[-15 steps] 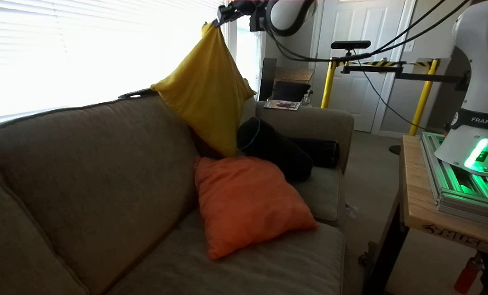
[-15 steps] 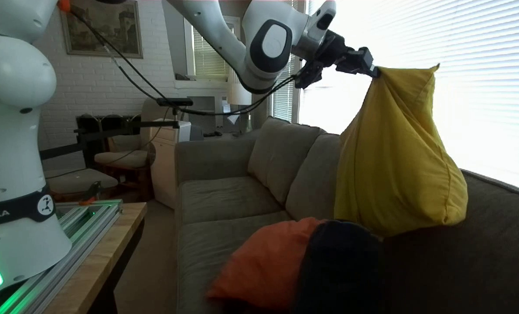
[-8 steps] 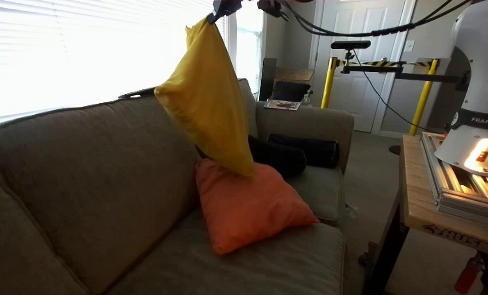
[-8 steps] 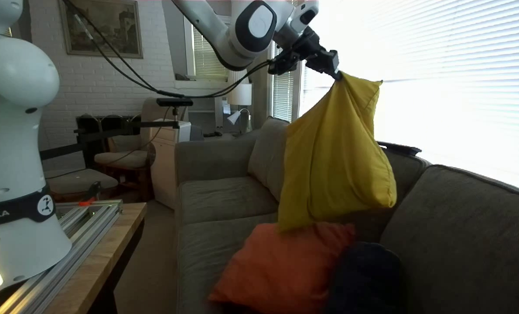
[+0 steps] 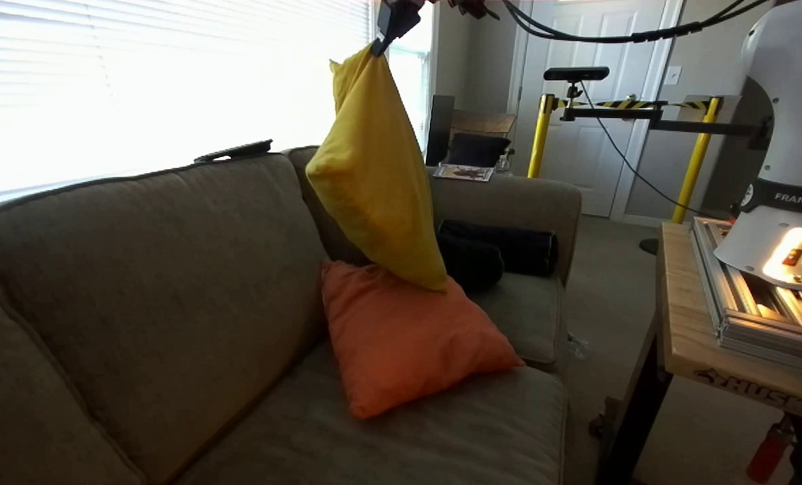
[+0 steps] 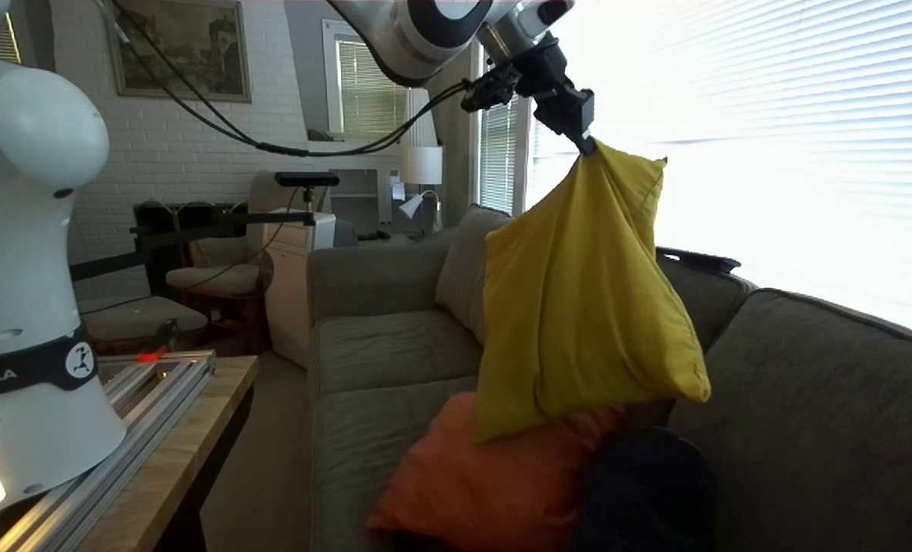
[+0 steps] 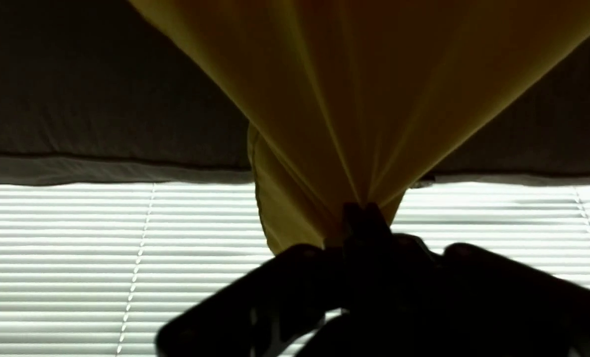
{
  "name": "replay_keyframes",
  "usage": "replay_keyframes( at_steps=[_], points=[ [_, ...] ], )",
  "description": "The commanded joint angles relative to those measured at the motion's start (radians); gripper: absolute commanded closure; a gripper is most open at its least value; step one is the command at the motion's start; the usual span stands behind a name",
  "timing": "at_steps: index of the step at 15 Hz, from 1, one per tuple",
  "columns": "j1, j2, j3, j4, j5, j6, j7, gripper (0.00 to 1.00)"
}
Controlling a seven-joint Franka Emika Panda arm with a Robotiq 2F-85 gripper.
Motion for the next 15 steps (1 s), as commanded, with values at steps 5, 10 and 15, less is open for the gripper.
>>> replay_keyframes(
  at_steps=[5, 10, 15],
  points=[
    [0.013, -0.049, 0.002, 0.002, -0.010, -0.298, -0.031, 1.00],
    [0.068, -0.193, 0.013, -0.063, -0.062, -0.301, -0.034, 1.00],
    [0.042, -0.388, 0.089, -0.169, -0.194, -0.233, 0.041, 1.00]
  ],
)
